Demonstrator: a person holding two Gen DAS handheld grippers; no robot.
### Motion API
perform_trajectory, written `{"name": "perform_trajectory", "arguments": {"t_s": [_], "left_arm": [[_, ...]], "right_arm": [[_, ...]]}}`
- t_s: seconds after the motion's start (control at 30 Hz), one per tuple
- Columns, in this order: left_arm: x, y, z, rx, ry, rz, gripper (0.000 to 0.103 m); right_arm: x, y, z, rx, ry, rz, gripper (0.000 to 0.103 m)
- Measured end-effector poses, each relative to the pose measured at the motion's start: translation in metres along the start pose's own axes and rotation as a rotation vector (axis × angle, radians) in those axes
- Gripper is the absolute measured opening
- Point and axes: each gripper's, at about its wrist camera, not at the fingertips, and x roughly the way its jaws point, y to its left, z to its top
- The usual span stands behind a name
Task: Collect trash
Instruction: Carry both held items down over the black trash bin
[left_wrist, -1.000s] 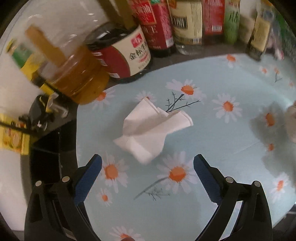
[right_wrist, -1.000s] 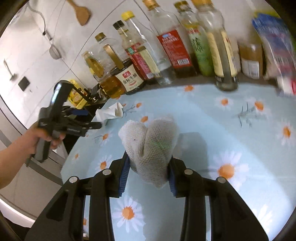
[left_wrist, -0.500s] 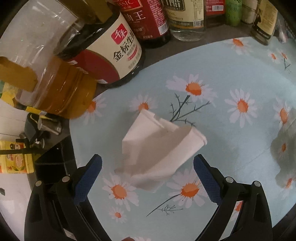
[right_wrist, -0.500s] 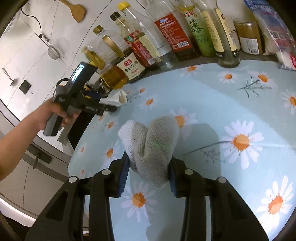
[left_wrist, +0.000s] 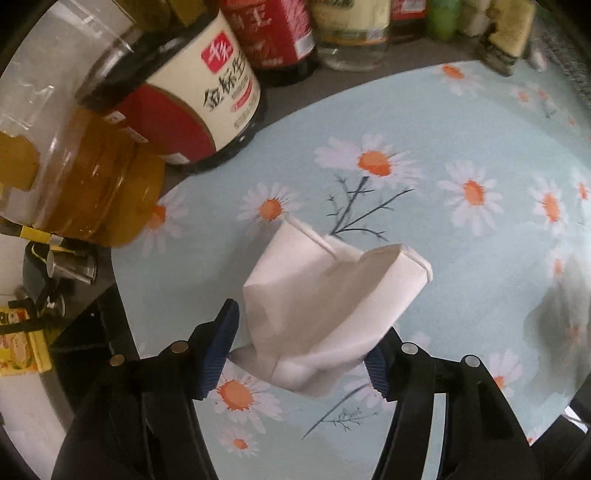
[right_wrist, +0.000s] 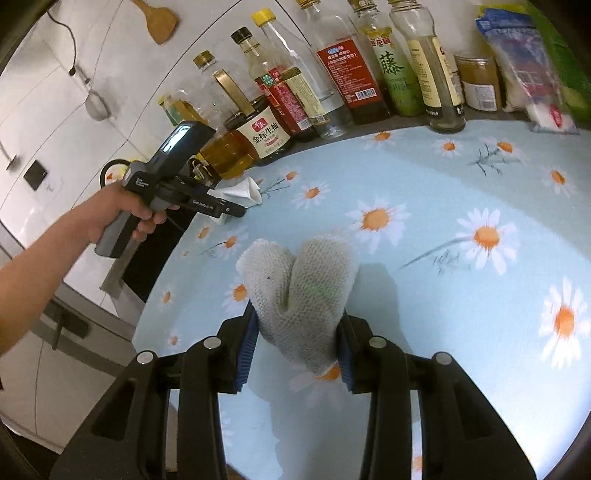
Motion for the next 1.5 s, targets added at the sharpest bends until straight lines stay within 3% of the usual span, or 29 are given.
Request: {"name": "perform_trajectory", "arguments": {"t_s": [0.33,0.5,0.77,1.2,1.5], "left_arm": [[-0.041,0.009,-0.07,0.001,-0.183,-0.103,0.06],[-0.081,0.012,-0.117,-0.022,-0.319,-0.172,0.06],[-0.119,-0.005,-0.167,-0.054,-0.441,-0.294,0.06],[-0.125,-0.013,-0.265,-0.084,-0.441,-0.357,0.06],[-0.106,-0.012,-0.33,-0.109,-0.355,-0.396,0.06]], "right_arm": [[0.0,0.076,-0.037,-0.014,-0.004,-0.074,0.038],[-0.008,0.095,-0.047,0.0,-0.028,-0.113,0.038],[-0.023,0.126,-0.068,0.014,-0.075,-0.141,0.038],[-0.004,0.168,-0.114,0.063,-0.051,-0.117,0.038],[0.03,0.194,-0.148,0.032,0.076,-0.094,0.039]]}}
